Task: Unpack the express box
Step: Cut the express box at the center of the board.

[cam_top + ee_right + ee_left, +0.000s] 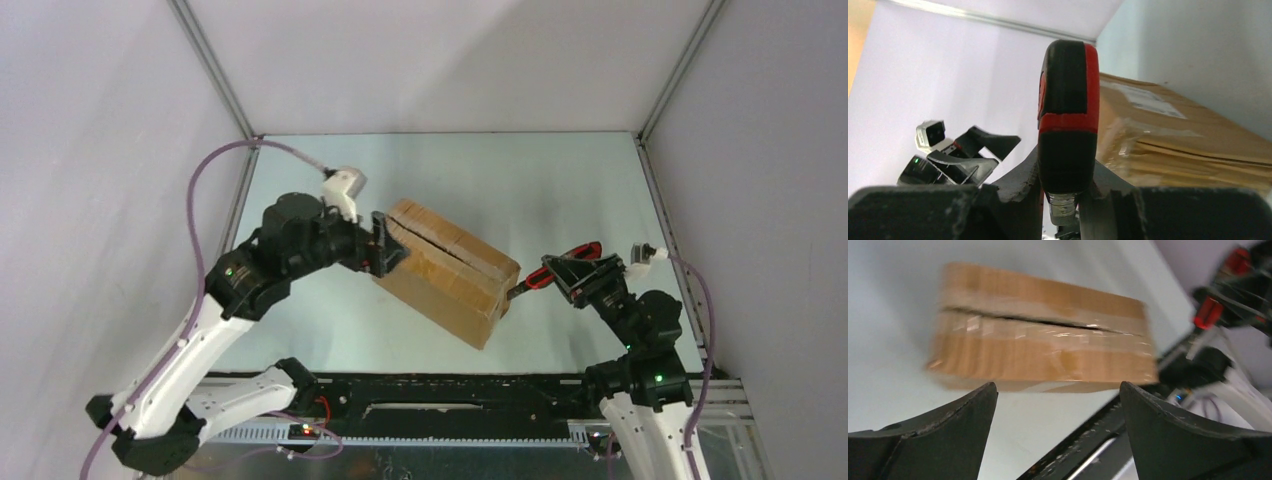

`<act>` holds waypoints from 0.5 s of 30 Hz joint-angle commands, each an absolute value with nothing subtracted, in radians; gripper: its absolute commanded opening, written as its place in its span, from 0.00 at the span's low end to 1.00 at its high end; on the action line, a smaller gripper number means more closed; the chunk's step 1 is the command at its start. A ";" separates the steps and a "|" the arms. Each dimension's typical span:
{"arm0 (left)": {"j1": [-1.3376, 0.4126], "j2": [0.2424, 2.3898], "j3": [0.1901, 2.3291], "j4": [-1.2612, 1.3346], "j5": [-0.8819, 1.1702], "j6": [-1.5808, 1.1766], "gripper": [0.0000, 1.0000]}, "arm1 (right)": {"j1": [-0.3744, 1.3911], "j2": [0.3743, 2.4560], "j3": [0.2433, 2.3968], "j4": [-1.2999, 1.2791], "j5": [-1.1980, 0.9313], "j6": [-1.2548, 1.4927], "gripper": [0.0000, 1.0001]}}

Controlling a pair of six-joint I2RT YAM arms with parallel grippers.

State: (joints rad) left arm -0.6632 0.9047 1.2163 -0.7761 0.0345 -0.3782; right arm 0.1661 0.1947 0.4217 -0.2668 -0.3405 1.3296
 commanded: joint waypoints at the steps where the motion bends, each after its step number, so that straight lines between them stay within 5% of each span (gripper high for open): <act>1: -0.800 1.040 1.336 -0.628 0.380 -0.284 0.97 | 0.189 0.263 0.557 -0.091 -0.438 1.336 0.00; 15: -0.945 1.192 1.186 -0.066 0.671 -0.644 0.99 | 0.692 0.451 0.708 0.018 -0.031 1.156 0.00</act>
